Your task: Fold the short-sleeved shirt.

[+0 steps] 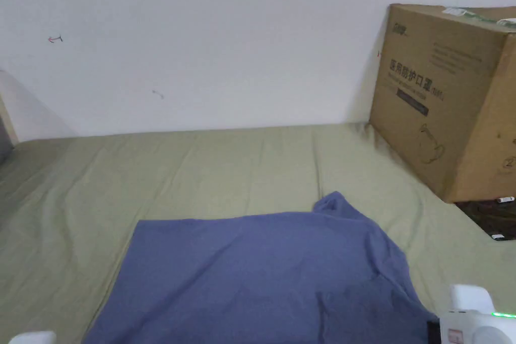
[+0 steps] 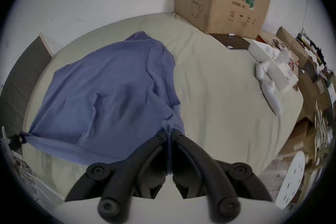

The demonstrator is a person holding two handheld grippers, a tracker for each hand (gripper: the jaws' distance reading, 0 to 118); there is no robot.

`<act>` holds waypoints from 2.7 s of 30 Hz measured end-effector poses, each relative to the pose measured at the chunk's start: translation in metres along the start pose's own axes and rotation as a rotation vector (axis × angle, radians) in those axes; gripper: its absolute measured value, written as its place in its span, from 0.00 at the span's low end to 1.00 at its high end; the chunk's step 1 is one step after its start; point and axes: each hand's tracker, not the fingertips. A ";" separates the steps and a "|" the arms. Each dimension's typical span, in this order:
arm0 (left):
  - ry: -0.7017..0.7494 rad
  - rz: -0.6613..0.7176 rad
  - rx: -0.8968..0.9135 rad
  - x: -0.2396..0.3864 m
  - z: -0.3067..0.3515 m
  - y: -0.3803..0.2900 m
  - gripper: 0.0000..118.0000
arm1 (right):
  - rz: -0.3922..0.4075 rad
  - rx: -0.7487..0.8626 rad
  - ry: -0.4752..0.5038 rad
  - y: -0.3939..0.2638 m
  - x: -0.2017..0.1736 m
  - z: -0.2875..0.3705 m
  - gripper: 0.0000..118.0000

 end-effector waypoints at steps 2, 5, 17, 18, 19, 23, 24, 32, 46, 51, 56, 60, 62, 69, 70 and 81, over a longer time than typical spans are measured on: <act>0.023 -0.042 -0.016 0.004 0.015 -0.026 0.01 | -0.011 -0.004 0.002 -0.028 0.009 0.010 0.02; 0.030 -0.064 -0.028 0.006 0.033 -0.055 0.01 | -0.043 -0.036 0.012 -0.063 0.024 0.023 0.02; -0.024 0.046 -0.034 0.001 0.039 -0.078 0.70 | -0.048 -0.051 -0.008 -0.079 0.034 0.020 0.38; -0.040 0.073 -0.017 -0.001 0.044 -0.078 0.71 | -0.039 -0.055 -0.024 -0.078 0.034 0.021 0.60; -0.052 0.087 -0.009 -0.003 0.049 -0.077 0.71 | -0.034 -0.048 -0.013 -0.078 0.035 0.023 0.63; -0.060 0.106 0.000 -0.011 0.064 -0.074 0.68 | -0.012 -0.022 0.043 -0.072 0.035 0.040 0.58; -0.077 0.116 -0.003 -0.012 0.068 -0.073 0.61 | 0.005 -0.013 0.046 -0.071 0.031 0.046 0.50; -0.128 0.104 -0.028 -0.011 0.082 -0.072 0.00 | 0.105 -0.044 0.061 -0.072 0.005 0.063 0.00; -0.090 0.082 -0.164 -0.020 0.021 -0.057 0.73 | 0.104 -0.089 0.080 -0.074 0.005 0.057 0.00; -0.041 0.010 -0.203 0.000 -0.003 -0.065 0.00 | 0.067 -0.106 0.075 -0.077 0.014 0.053 0.00; -0.109 0.062 -0.203 0.006 0.004 -0.063 0.00 | 0.014 -0.112 0.101 -0.078 0.031 0.054 0.00; -0.054 0.013 -0.196 0.007 0.009 -0.060 0.00 | 0.009 -0.060 0.118 -0.071 0.037 0.057 0.79; -0.081 0.037 -0.193 0.007 0.014 -0.058 0.00 | 0.039 -0.069 0.131 -0.065 0.039 0.053 0.79; -0.085 0.046 -0.203 0.014 0.020 -0.058 0.00 | 0.054 -0.206 0.082 -0.072 0.045 0.009 0.00; -0.087 0.051 -0.203 0.016 0.020 -0.058 0.00 | 0.035 -0.210 0.050 -0.075 0.047 0.008 0.00; -0.097 0.056 -0.171 0.010 0.034 -0.037 0.00 | 0.059 -0.127 0.112 -0.052 0.051 0.052 0.00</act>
